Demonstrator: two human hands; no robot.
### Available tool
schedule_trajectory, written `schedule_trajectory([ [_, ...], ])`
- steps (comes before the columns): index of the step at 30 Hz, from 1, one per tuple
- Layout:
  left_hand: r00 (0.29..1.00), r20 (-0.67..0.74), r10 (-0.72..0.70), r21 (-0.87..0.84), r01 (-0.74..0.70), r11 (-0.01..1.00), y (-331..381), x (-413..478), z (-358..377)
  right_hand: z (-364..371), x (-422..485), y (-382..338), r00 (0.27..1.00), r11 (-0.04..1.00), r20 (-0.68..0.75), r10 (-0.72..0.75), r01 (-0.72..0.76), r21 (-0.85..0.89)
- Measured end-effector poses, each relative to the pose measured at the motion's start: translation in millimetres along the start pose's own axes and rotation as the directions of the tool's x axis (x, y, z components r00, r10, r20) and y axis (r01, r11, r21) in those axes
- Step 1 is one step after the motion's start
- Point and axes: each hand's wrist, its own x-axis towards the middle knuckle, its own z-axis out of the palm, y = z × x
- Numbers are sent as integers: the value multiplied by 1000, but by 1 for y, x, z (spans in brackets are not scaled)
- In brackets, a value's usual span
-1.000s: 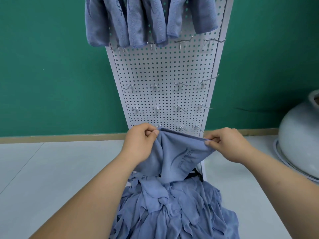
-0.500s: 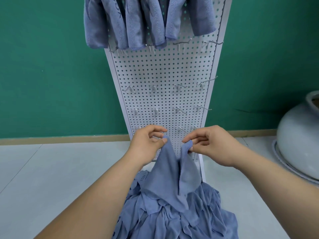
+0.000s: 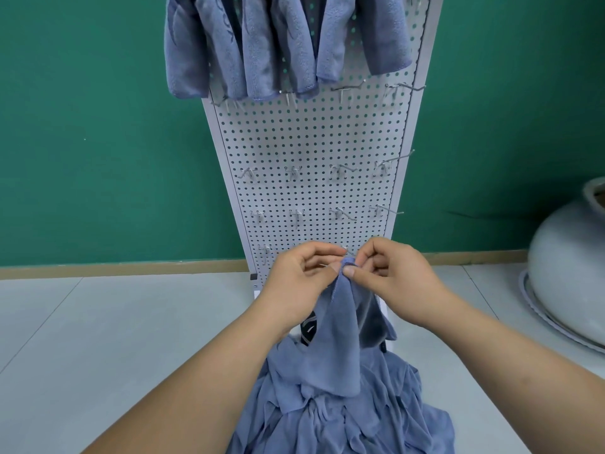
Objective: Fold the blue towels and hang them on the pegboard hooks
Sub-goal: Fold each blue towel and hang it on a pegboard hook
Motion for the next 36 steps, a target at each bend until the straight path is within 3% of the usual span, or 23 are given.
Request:
schedule_trajectory([
  [3, 1000, 14, 24, -26, -23, 999, 3, -2, 0, -2, 0, 1, 1000, 1000, -25, 3, -3, 15],
  [6, 998, 13, 56, 16, -56, 998, 4, -3, 1, -4, 1, 4, 997, 999, 60, -54, 54, 9],
  [11, 993, -46, 105, 195, -95, 976, -1, 4, -7, -8, 5, 16, 993, 998, 115, -22, 29, -57],
  [18, 986, 80, 147, 538, -167, 827, -7, 4, -11, 1, 2, 16, 992, 981, 111, -60, 79, -176],
  [21, 981, 28, 192, 638, -165, 752, -3, 8, -19, -2, 3, 16, 985, 981, 167, -48, 77, -176],
  [27, 942, -207, 263, 629, -78, 774, 2, 14, -55, -32, 7, 38, 969, 935, 238, 61, 28, -354],
  [30, 914, -293, 280, 611, -46, 790, -2, 16, -73, -50, 9, 48, 970, 794, 214, 112, 42, -606],
  [32, 889, -348, 296, 574, -48, 817, -1, 17, -82, -58, 7, 53, 966, 744, 199, 165, 10, -668],
  [36, 907, -307, 289, 558, -74, 827, 4, 13, -86, -59, -1, 61, 928, 749, 280, 246, 2, -663],
])
